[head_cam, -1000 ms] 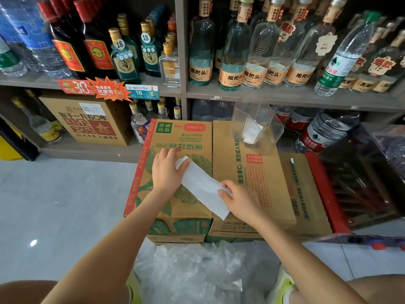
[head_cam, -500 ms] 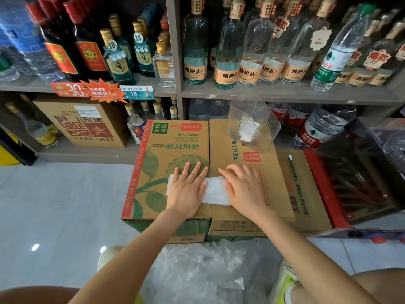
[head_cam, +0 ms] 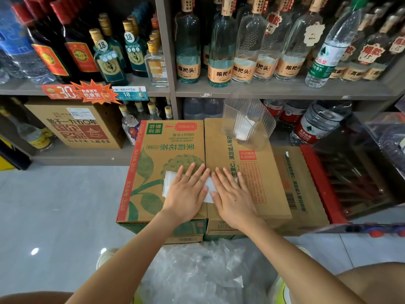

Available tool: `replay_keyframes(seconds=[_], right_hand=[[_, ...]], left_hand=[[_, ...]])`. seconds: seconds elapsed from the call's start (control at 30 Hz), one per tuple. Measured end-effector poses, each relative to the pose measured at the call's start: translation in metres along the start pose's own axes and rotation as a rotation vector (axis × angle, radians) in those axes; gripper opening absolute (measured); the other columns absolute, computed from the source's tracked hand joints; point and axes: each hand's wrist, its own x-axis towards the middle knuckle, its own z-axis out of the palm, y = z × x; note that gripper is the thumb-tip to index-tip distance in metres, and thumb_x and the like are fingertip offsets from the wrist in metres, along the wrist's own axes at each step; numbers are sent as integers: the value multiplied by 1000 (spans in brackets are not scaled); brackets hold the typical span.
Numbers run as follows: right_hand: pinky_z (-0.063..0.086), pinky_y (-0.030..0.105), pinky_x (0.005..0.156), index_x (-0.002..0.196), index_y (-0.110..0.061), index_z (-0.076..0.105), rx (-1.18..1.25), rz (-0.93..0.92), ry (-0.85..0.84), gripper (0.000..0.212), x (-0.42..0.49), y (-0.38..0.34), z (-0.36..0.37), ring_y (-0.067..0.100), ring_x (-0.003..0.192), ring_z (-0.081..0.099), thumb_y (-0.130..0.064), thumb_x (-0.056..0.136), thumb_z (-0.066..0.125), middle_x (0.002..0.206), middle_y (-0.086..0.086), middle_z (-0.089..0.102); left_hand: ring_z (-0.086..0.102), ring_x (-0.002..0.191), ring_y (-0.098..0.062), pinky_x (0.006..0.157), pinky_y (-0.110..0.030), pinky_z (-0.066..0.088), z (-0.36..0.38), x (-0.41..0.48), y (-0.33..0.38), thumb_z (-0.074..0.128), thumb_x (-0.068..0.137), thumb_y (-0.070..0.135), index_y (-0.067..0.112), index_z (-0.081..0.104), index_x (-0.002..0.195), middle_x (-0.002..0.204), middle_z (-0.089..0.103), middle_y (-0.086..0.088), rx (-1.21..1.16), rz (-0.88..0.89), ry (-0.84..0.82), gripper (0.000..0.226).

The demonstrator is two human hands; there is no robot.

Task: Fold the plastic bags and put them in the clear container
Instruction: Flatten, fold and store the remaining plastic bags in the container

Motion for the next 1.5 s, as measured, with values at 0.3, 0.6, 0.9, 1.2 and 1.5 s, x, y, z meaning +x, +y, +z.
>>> replay_keyframes(seconds=[0.3, 0.6, 0.9, 1.2, 1.5], right_hand=[[-12, 45, 115, 145, -20, -10, -17, -2, -16, 77, 1, 1, 2, 15, 146, -12, -54, 80, -32, 157, -4, -10], [-16, 49, 114, 146, -29, -12, -31, -34, -79, 70, -5, 10, -6, 13, 145, -18, -55, 82, -25, 158, -6, -14], [37, 36, 78, 87, -13, 70, 250, 643, 443, 33, -7, -2, -6, 22, 85, 53, -45, 80, 66, 85, 2, 60], [46, 33, 67, 81, -22, 55, 789, 563, 383, 14, -1, -2, -24, 15, 76, 58, -15, 84, 66, 76, -13, 56], [42, 13, 51, 91, -13, 55, 1267, 413, 129, 18, 16, 20, -75, 4, 67, 61, 2, 85, 64, 86, 3, 69]], left_hand=[[21, 144, -27, 115, -46, 7, 0, -11, -51, 15, 103, 34, 9, 29, 148, 154, 32, -3, 16, 17, 39, 54], [5, 148, -22, 116, -44, -11, 6, -29, -29, -3, 98, 42, 16, 10, 149, 159, 15, 1, 1, -138, -6, 59], [-14, 148, -20, 116, -42, -16, -1, -27, -10, -34, 76, 52, 20, -4, 153, 161, -7, 4, 3, -291, -44, 89], [13, 148, -16, 119, -32, -4, -19, -26, -14, 13, 85, 62, 14, 24, 152, 157, 27, -1, -436, -386, 71, 83], [68, 97, -18, 88, -35, 53, -63, 7, -9, 74, 80, 29, 18, 64, 116, 112, 69, -3, -1183, -420, -252, 38]])
